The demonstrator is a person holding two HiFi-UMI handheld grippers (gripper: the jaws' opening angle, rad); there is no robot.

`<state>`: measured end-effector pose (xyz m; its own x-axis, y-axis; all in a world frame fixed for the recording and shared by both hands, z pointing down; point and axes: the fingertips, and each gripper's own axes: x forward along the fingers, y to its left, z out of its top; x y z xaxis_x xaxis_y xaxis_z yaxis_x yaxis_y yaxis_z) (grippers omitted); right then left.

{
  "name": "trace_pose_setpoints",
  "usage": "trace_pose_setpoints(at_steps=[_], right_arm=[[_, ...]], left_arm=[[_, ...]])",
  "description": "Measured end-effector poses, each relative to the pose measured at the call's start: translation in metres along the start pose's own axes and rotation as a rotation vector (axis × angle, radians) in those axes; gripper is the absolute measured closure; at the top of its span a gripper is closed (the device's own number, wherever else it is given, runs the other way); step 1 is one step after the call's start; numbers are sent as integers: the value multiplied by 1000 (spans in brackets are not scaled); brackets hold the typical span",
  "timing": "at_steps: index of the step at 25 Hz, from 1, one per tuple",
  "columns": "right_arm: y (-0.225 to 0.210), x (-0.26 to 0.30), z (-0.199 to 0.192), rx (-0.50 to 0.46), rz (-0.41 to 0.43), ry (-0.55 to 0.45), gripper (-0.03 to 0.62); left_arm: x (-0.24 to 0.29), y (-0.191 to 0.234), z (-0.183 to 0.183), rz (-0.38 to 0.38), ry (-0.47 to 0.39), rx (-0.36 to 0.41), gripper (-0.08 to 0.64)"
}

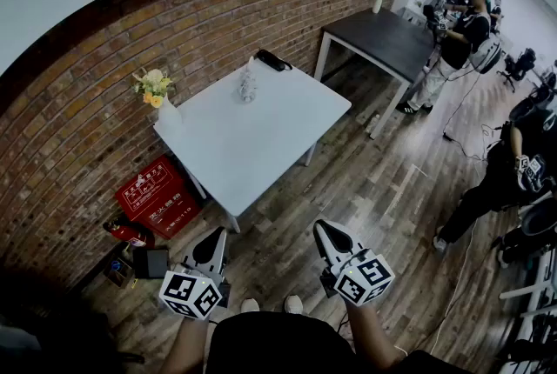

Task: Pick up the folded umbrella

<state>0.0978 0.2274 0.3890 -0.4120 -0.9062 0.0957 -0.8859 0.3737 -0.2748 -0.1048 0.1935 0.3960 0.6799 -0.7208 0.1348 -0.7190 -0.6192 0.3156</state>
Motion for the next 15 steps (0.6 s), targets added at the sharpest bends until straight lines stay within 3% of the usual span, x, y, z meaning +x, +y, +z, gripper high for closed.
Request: trace_pose_setpoints(at_steps=[10,15], right_arm=[[8,-1,-3,-14,-33,1,571],[13,-1,-3,28,-53,-20,571]], left_arm=[[-2,3,0,-35,11,14,546],[-8,11,2,-43,13,19,546]])
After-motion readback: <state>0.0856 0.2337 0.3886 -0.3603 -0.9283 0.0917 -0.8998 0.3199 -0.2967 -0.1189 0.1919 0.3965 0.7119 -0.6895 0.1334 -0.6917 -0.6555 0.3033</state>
